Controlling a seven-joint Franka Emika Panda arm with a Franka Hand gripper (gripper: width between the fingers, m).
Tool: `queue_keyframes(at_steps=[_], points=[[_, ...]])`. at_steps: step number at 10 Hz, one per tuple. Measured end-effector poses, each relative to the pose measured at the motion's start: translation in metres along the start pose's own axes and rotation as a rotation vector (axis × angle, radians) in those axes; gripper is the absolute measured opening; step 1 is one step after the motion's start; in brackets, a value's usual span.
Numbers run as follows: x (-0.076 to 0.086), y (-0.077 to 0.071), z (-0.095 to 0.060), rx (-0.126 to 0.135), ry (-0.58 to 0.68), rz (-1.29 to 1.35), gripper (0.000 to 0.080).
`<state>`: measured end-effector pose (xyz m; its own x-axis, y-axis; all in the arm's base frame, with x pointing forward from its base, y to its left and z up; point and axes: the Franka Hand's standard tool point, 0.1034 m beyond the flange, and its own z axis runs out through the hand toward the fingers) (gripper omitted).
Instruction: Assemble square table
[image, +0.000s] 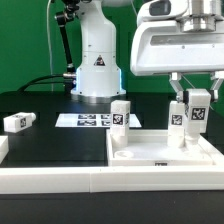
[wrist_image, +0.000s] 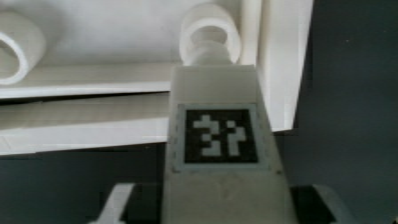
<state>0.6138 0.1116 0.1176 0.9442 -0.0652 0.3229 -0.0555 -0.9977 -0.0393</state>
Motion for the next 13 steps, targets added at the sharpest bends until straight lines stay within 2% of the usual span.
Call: queue_keyframes(at_steps=[4, 9, 13], points=[[0.0, -0.005, 0.003, 0.005, 0.03, -0.007, 0.029], [-0.004, 0.002, 0.012, -0.003, 0.07, -0.031, 0.029], [-0.006, -0.001, 0.016, -0.005, 0.065, -0.062, 0.029]])
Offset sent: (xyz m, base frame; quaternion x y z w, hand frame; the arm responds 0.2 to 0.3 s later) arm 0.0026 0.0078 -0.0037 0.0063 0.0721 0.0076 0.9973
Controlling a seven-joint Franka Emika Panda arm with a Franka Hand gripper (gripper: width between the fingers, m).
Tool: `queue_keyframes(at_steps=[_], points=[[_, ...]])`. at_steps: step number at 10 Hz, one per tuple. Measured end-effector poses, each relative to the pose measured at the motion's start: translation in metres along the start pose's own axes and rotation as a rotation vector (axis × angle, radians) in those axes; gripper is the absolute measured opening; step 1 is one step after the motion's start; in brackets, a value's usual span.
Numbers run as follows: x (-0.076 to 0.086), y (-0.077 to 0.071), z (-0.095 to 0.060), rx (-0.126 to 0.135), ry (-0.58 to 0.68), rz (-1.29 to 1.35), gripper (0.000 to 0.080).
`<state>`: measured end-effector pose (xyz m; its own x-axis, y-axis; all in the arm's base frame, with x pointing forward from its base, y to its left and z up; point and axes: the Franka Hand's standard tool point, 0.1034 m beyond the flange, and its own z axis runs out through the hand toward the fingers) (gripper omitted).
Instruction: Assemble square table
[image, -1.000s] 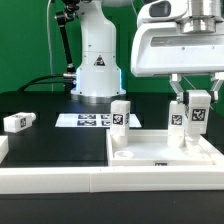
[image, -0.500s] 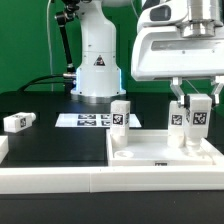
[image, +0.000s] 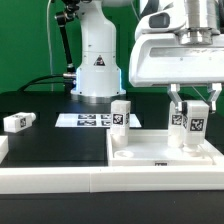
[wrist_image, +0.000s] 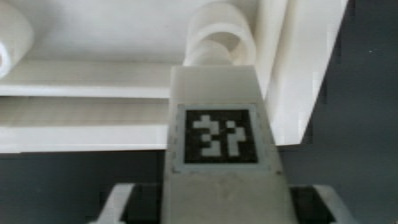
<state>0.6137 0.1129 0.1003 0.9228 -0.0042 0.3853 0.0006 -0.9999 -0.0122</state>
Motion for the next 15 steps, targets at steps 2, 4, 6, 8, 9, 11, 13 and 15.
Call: queue_keyframes(at_steps=[2, 4, 6, 8, 9, 11, 13, 15], points=[[-0.003, -0.008, 0.0, 0.003, -0.011, -0.007, 0.029], [-0.004, -0.007, 0.001, 0.003, -0.012, -0.008, 0.029], [-0.008, -0.009, 0.003, 0.002, -0.018, -0.022, 0.029], [-0.01, -0.011, 0.004, 0.003, -0.018, -0.027, 0.029], [-0.01, -0.011, 0.005, 0.002, -0.016, -0.027, 0.029], [-0.012, -0.01, 0.008, -0.001, -0.016, -0.027, 0.029], [-0.016, -0.008, 0.013, -0.005, -0.008, -0.029, 0.029], [-0.015, -0.007, 0.014, -0.005, 0.013, -0.031, 0.029]])
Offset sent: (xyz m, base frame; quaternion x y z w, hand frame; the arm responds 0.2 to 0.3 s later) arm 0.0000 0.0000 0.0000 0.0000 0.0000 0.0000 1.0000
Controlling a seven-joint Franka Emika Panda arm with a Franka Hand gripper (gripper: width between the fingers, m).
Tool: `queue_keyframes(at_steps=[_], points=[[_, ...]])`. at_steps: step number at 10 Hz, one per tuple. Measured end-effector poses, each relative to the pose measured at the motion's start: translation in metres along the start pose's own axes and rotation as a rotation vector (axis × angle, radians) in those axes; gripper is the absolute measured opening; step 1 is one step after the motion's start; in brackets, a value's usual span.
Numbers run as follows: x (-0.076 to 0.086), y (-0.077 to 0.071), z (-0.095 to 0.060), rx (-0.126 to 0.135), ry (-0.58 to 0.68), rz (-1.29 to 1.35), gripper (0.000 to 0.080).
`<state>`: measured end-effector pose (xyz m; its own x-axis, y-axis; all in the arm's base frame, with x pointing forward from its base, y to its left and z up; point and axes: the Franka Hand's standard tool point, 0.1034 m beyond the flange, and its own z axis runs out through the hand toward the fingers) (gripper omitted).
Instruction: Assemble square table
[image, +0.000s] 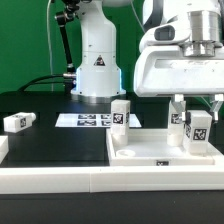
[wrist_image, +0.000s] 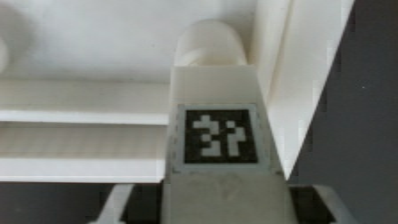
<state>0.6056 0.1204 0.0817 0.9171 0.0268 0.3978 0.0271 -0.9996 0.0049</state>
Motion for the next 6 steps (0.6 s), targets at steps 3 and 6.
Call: queue_keyframes(at_steps=[3, 6], points=[[0.001, 0.0004, 0.0005, 0.0, 0.015, 0.0, 0.0297], [0.0009, 0.0004, 0.0006, 0.0, 0.015, 0.0, 0.0515]])
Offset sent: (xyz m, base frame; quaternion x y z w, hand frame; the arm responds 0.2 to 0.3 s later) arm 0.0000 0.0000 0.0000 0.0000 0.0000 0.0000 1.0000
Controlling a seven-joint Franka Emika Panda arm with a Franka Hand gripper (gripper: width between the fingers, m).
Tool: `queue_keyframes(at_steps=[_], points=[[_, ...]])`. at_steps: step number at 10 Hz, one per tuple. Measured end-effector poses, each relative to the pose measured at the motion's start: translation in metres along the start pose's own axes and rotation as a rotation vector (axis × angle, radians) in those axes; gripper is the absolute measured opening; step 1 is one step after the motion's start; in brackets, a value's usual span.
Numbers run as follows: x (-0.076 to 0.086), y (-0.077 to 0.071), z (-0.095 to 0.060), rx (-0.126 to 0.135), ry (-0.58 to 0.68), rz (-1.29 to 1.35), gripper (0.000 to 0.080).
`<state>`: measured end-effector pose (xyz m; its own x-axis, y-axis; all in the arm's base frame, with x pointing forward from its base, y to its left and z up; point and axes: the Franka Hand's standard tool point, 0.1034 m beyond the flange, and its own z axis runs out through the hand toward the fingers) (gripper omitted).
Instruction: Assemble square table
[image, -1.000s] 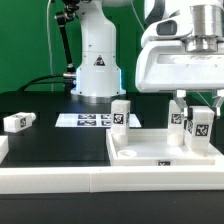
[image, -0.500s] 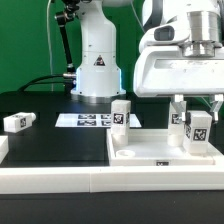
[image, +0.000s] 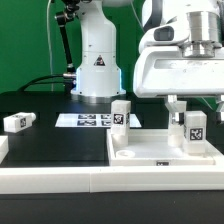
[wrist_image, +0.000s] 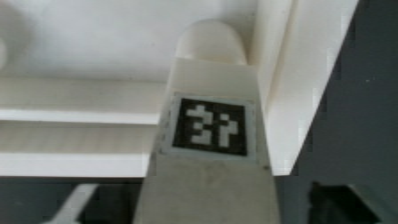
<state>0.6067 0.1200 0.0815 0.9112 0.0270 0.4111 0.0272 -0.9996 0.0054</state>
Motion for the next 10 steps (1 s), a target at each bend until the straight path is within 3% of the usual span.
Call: queue_keyframes(at_steps=[1, 2, 8, 10], points=[[0.0, 0.0, 0.0, 0.0, 0.0, 0.0, 0.0621], [0.0, 0.0, 0.0, 0.0, 0.0, 0.0, 0.0641], [0.009, 0.004, -0.012, 0.005, -0.008, -0.005, 0.0649], [0.006, 0.003, -0.009, 0.004, -0.039, -0.005, 0.0649]])
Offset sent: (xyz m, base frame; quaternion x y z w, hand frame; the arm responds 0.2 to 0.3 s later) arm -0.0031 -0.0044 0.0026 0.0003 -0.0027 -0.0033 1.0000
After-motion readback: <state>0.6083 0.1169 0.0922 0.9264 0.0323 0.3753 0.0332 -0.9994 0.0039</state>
